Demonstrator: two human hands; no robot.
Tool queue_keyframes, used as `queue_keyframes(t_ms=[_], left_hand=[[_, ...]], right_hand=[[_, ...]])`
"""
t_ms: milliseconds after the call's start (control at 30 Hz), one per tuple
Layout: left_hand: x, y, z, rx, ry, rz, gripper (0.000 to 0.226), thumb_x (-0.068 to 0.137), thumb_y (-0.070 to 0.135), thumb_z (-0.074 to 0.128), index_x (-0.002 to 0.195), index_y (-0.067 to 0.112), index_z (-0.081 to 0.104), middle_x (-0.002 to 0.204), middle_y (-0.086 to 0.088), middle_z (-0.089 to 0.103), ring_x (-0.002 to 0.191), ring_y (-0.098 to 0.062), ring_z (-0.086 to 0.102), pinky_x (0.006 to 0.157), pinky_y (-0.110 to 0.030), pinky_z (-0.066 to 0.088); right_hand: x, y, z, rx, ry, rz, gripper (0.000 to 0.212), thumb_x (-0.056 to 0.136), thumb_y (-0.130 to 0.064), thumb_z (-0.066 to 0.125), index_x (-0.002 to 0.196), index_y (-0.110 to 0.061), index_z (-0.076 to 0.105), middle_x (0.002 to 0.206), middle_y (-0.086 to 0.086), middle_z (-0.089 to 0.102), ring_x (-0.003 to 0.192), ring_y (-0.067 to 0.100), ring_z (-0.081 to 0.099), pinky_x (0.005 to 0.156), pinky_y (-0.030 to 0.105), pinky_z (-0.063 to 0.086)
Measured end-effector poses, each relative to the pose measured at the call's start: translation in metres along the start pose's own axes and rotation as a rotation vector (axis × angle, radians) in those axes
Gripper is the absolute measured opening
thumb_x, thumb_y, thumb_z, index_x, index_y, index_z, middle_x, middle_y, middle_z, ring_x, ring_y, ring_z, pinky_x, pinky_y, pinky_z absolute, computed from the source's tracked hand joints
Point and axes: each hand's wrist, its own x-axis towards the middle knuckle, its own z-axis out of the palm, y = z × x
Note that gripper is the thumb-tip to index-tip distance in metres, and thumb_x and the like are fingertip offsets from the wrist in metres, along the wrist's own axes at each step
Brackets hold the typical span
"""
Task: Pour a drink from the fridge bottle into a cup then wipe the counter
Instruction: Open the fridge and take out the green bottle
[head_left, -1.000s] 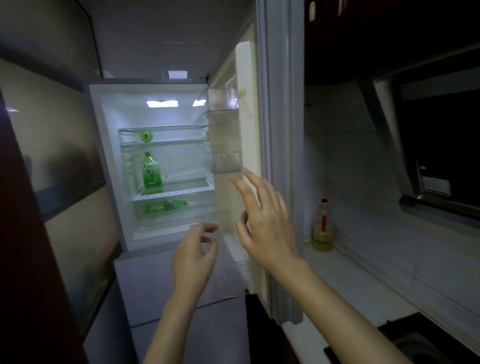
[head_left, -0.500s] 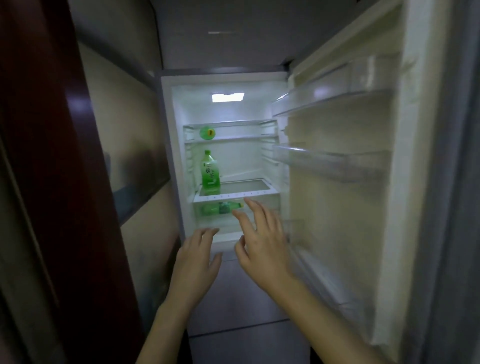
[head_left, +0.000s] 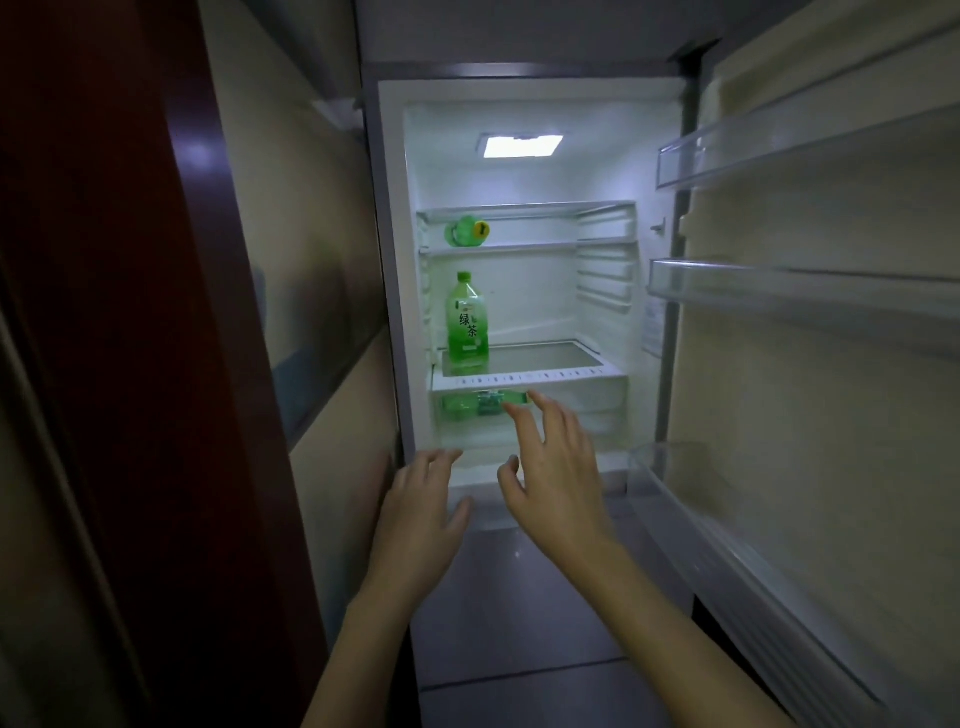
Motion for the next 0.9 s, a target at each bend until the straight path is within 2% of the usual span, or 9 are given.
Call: queue_keyframes(t_ms=[200, 467, 667, 800, 900], left_hand=[[0.042, -0.015, 0.035, -0.018, 0.062, -0.006, 0.047, 0.091, 0.019, 0.061, 0.136, 0.023, 0.049, 0.130, 0.007, 0.049, 0.118, -0.008, 0.046, 0.095, -0.018, 0.033], [0.142, -0.056, 0.073, 0.044, 0.055, -0.006, 0.046, 0.092, 0.018, 0.060, 0.136, 0.018, 0.050, 0.130, 0.000, 0.051, 0.118, -0.017, 0.050, 0.101, -0.029, 0.040], [0.231, -0.075, 0.105, 0.050, 0.102, -0.010, 0.046, 0.092, 0.019, 0.058, 0.137, 0.020, 0.048, 0.127, 0.003, 0.049, 0.115, -0.016, 0.050, 0.093, -0.029, 0.045], [0.283, -0.089, 0.130, 0.007, 0.141, -0.060, 0.045, 0.094, 0.025, 0.057, 0.138, 0.020, 0.046, 0.132, 0.001, 0.049, 0.120, -0.016, 0.049, 0.091, -0.030, 0.044], [0.322, -0.098, 0.147, -0.035, 0.150, -0.138, 0.048, 0.095, 0.028, 0.057, 0.139, 0.016, 0.043, 0.133, -0.003, 0.047, 0.120, -0.019, 0.049, 0.092, -0.032, 0.045]], right_hand=[[0.052, 0.020, 0.054, 0.011, -0.009, 0.044, 0.058, 0.081, -0.021, 0.052, 0.137, -0.019, 0.042, 0.149, 0.007, 0.034, 0.132, 0.024, 0.035, 0.103, 0.036, 0.034], [0.165, 0.084, 0.122, -0.001, 0.022, 0.086, 0.055, 0.083, -0.021, 0.056, 0.137, -0.015, 0.042, 0.146, 0.009, 0.035, 0.129, 0.027, 0.036, 0.104, 0.040, 0.035], [0.232, 0.119, 0.173, 0.036, -0.039, 0.082, 0.059, 0.084, -0.020, 0.053, 0.141, -0.015, 0.037, 0.144, 0.009, 0.036, 0.129, 0.025, 0.037, 0.106, 0.038, 0.036], [0.265, 0.144, 0.203, 0.088, -0.047, 0.118, 0.058, 0.086, -0.018, 0.052, 0.141, -0.015, 0.034, 0.136, 0.006, 0.041, 0.119, 0.021, 0.044, 0.096, 0.036, 0.045], [0.280, 0.160, 0.226, 0.133, -0.080, 0.129, 0.058, 0.087, -0.017, 0.052, 0.141, -0.015, 0.033, 0.133, 0.005, 0.042, 0.117, 0.020, 0.045, 0.093, 0.033, 0.045]])
